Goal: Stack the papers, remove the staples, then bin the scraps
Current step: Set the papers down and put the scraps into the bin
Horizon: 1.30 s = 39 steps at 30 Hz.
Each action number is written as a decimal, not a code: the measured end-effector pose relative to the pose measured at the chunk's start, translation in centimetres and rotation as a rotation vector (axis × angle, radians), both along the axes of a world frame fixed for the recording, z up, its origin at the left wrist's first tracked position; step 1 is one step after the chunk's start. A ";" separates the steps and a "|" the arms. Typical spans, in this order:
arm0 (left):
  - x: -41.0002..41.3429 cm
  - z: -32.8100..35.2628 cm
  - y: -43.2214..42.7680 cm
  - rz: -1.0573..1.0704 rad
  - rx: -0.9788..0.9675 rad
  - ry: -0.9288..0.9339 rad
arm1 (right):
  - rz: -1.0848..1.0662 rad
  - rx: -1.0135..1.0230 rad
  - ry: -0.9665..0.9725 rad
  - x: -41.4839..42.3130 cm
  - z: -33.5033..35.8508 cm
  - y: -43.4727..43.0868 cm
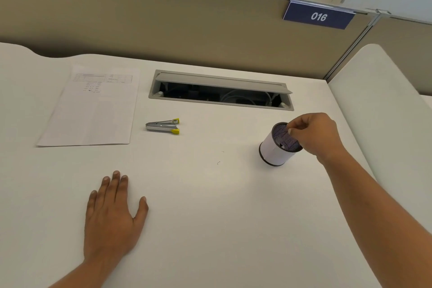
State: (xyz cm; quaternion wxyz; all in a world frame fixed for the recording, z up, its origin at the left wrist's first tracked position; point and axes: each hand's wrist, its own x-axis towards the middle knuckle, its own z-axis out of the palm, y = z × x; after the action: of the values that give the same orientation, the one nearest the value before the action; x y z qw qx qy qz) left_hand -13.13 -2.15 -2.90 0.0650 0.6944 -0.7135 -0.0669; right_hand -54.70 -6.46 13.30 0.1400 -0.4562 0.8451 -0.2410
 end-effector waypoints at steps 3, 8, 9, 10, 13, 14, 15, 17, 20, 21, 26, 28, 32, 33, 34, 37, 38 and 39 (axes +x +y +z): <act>0.0 0.0 0.0 0.002 0.002 -0.003 | 0.038 -0.034 0.060 0.6 0.2 -0.2; 0.0 -0.1 -0.1 0.011 0.001 0.001 | 0.179 -0.080 -0.006 4.5 0.1 -0.1; 0.0 0.0 -0.1 0.014 0.000 0.004 | 0.229 -0.053 -0.022 5.5 -0.3 -0.2; 0.0 0.0 0.0 0.016 -0.002 0.007 | 0.284 -0.012 -0.031 6.6 -1.0 -0.2; -0.1 0.1 0.0 0.019 -0.007 0.018 | 0.406 0.122 -0.006 9.1 -4.1 -0.9; -0.1 0.2 0.0 0.020 -0.008 0.022 | 0.422 0.172 0.011 9.6 -5.1 -1.3; -0.1 0.2 0.0 0.020 -0.006 0.024 | 0.426 0.215 0.029 10.0 -6.0 -1.7; -0.1 0.2 0.0 0.019 -0.006 0.026 | 0.421 0.268 0.072 10.5 -7.3 -2.4; 0.0 0.1 0.0 0.023 -0.007 0.024 | 0.432 0.309 0.146 11.0 -8.5 -3.3; 0.0 0.1 0.1 0.024 -0.008 0.022 | 0.438 0.316 0.172 11.0 -8.7 -3.6; -0.1 0.1 0.1 0.024 -0.017 0.027 | 0.467 0.341 0.301 11.0 -9.6 -4.8; -0.1 0.1 0.0 0.025 -0.017 0.027 | 0.472 0.362 0.332 11.0 -9.7 -5.3; -0.1 0.2 0.0 0.025 -0.023 0.034 | 0.456 0.420 0.310 11.0 -9.3 -6.0; -0.1 0.2 0.1 0.026 -0.023 0.032 | 0.451 0.435 0.298 11.1 -9.1 -6.1; -0.1 0.2 0.1 0.027 -0.023 0.032 | 0.450 0.449 0.288 11.2 -8.9 -6.1; -0.1 0.1 0.1 0.024 -0.022 0.028 | 0.455 0.486 0.300 11.4 -8.7 -6.0; -0.1 0.1 0.1 0.024 -0.022 0.027 | 0.457 0.498 0.306 11.5 -8.6 -5.9; 0.0 0.1 0.1 0.025 -0.021 0.028 | 0.457 0.507 0.300 11.5 -8.7 -5.8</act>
State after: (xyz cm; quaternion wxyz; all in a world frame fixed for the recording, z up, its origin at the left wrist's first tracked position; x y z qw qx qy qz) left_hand -13.16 -2.09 -2.82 0.0828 0.7015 -0.7045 -0.0683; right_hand -43.21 -12.30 4.64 0.1736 -0.6143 0.7652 0.0830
